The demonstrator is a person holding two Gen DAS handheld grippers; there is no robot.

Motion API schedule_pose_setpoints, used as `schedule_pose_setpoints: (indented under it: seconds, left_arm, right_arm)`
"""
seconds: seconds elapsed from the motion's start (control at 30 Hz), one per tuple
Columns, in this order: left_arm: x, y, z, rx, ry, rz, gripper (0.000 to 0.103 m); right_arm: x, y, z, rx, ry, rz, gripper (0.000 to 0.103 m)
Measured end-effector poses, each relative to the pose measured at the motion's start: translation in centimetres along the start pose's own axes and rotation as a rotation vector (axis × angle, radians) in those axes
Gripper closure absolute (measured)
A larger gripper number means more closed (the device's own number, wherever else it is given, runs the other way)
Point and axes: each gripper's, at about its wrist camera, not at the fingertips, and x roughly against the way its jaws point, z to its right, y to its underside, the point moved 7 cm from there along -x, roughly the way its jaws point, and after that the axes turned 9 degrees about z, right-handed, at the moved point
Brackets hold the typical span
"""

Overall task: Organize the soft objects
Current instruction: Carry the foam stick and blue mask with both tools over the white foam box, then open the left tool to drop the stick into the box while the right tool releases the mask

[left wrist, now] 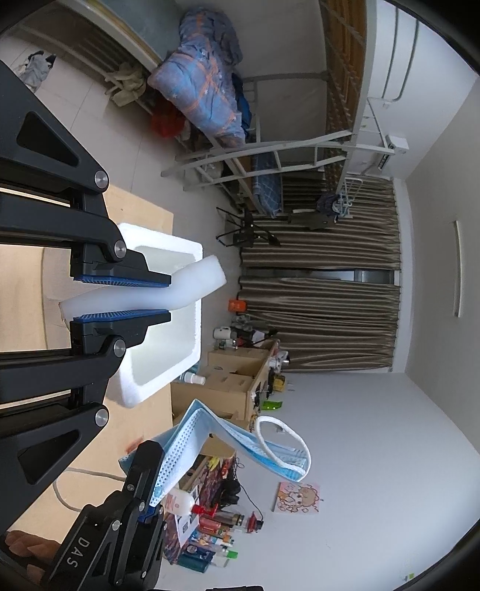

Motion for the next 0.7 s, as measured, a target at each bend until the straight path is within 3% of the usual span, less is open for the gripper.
schedule_pose_setpoints:
  seconds: [0.53,0.7]
  left_arm:
    - [-8.9,-0.4,0.4,0.003,0.044,-0.087,0.091]
    - [-11.4,0.5,0.3,0.015,0.079,-0.12,0.084]
  right_arm:
    - [-4.3,-0.6,1.9,-0.015,0.002,-0.049,0.088]
    - [-5.2,-0.1,2.3,-0.02,0.001,-0.071,0.088]
